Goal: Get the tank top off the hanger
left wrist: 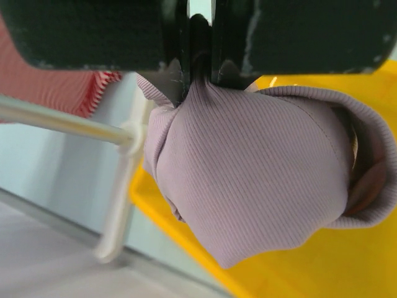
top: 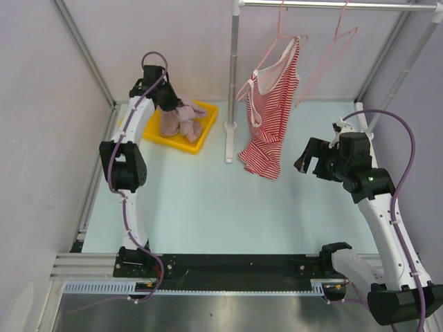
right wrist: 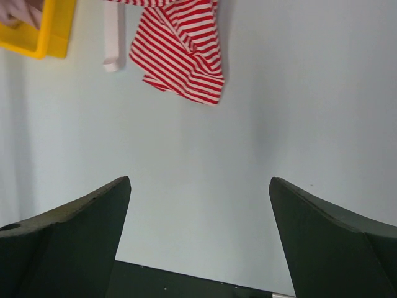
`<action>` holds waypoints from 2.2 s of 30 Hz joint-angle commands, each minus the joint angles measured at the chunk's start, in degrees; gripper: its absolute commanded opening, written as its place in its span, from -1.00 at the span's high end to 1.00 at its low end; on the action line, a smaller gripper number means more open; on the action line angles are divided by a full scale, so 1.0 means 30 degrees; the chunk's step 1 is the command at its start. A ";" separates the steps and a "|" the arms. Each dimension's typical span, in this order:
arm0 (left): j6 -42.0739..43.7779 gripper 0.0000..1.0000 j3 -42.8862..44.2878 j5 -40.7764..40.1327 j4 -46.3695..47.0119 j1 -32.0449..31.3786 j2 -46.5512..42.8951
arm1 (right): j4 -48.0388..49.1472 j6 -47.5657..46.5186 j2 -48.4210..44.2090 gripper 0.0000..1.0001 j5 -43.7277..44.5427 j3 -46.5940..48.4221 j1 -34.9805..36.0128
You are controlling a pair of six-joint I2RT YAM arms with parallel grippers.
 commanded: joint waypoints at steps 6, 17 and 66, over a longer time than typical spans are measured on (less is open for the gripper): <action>0.0643 0.29 0.0946 -0.0604 0.0440 0.0587 0.1748 | -0.0352 -0.0355 0.1663 -1.00 -0.1809 0.3616 0.0494; 0.1201 -0.99 -0.6967 0.0097 0.0965 0.0356 -0.8103 | -0.0380 0.0523 0.5881 -0.99 -0.1605 1.0207 0.2165; -0.2552 -0.86 -2.8119 -0.4558 0.8706 -1.9335 -2.6231 | 1.0254 0.9223 1.8924 1.00 -0.4091 2.4598 0.1580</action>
